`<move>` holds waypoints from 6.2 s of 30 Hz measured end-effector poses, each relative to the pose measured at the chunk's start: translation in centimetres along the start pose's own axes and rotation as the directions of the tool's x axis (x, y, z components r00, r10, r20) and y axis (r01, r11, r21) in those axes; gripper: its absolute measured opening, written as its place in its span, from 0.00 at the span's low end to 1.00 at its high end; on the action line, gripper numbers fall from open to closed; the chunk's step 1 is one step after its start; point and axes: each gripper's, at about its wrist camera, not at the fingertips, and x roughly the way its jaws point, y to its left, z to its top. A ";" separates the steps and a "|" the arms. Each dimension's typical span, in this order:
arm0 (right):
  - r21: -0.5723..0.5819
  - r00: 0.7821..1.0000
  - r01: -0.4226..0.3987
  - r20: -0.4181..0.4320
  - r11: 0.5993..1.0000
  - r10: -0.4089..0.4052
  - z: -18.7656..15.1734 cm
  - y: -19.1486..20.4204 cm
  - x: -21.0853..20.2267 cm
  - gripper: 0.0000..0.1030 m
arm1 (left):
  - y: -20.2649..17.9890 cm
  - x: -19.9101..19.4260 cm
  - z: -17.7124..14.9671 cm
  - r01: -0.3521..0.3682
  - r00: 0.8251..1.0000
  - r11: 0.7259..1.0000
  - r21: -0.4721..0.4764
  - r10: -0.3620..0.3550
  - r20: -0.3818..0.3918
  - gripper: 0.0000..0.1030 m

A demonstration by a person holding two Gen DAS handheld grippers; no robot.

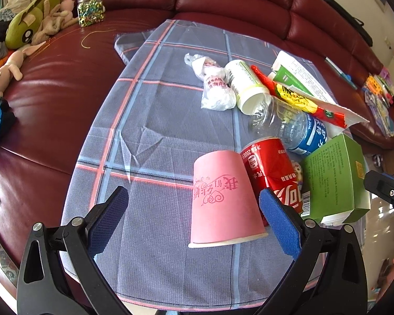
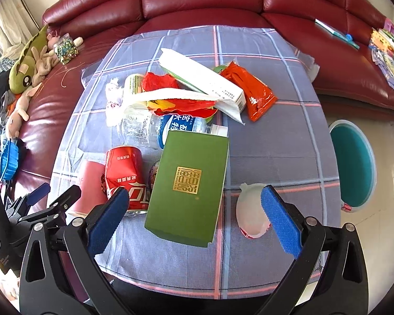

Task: Collect trash
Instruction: 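Grasp the pink paper cup with the left tool while the right tool grasps the green box, then carry both items over the teal bin and open both tools to drop them, then move both tools back over the table toward the can and white lid, then grasp the white plastic lid with the right tool while the left tool grasps the red Coca-Cola can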

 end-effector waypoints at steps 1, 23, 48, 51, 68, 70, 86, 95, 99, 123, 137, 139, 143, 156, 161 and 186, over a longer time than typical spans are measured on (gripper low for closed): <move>-0.005 1.000 0.009 -0.008 1.000 -0.009 0.0 0.2 0.4 0.94 | -0.1 0.4 0.0 -0.003 1.000 1.000 0.007 0.004 -0.007 0.97; -0.002 0.995 -0.098 -0.023 0.995 0.098 -0.8 -0.7 1.5 0.55 | -0.8 2.5 -0.4 0.007 0.994 0.999 0.044 -0.003 -0.107 0.97; 0.020 0.974 -0.225 0.033 0.974 0.224 0.1 -2.2 -1.2 0.54 | -1.7 -4.0 1.3 0.066 0.996 0.996 0.055 -0.069 0.048 0.60; 0.033 0.968 -0.242 0.073 0.970 0.239 0.5 -3.3 -3.0 0.54 | -4.0 -5.5 2.1 0.118 0.990 0.988 0.104 -0.125 0.071 0.60; 0.366 0.959 -0.056 0.280 0.929 -0.052 0.4 -25.8 -10.5 0.55 | -29.7 -3.7 4.1 0.350 0.927 0.786 0.509 -0.367 -0.070 0.61; 0.415 0.960 -0.032 0.265 0.909 -0.087 -0.1 -29.0 -9.9 0.55 | -32.9 -2.2 4.1 0.365 0.924 0.764 0.532 -0.369 -0.104 0.61; 0.573 0.993 0.019 0.086 0.819 -0.083 -2.3 -41.7 -0.3 0.56 | -48.6 10.1 2.3 0.424 0.903 0.702 0.572 -0.281 -0.324 0.64; 0.583 0.998 0.014 0.041 0.812 -0.046 -2.2 -42.5 2.2 0.63 | -49.4 12.2 2.3 0.361 0.928 0.722 0.590 -0.214 -0.306 0.87; 0.593 0.998 0.013 0.047 0.805 -0.050 -2.1 -42.6 2.3 0.72 | -48.5 12.5 2.7 0.355 0.928 0.740 0.571 -0.203 -0.314 0.87; 0.587 0.997 0.058 0.013 0.807 -0.081 -2.4 -38.0 -0.2 0.89 | -41.4 7.5 2.3 0.366 0.927 0.779 0.509 -0.257 -0.274 0.94; 0.452 1.000 -0.004 0.022 0.892 -0.006 -2.2 -26.5 -1.2 0.89 | -29.1 3.5 1.8 0.300 0.952 0.861 0.412 -0.241 -0.189 0.95; 0.425 1.000 -0.021 0.019 0.905 0.014 -2.2 -24.5 -1.1 0.89 | -27.0 3.2 1.7 0.285 0.957 0.874 0.393 -0.234 -0.175 0.95; 0.367 0.999 -0.044 -0.003 0.929 0.049 -2.4 -20.5 -0.3 0.89 | -23.0 2.5 1.6 0.245 0.968 0.904 0.350 -0.209 -0.139 0.95; 0.196 0.992 -0.055 -0.104 0.979 0.077 -3.2 -11.1 3.3 0.89 | -11.4 3.0 2.1 0.147 0.987 0.975 0.167 -0.132 -0.093 0.95; 0.120 0.994 -0.014 -0.107 0.993 0.027 -3.7 -8.7 4.3 0.89 | -8.9 3.9 1.9 0.127 0.988 0.984 0.123 -0.115 -0.106 0.95; 0.055 0.991 -0.049 -0.119 0.997 0.055 -3.9 -7.7 6.6 0.48 | -6.0 7.0 0.8 0.026 0.985 0.995 0.096 -0.009 -0.174 0.95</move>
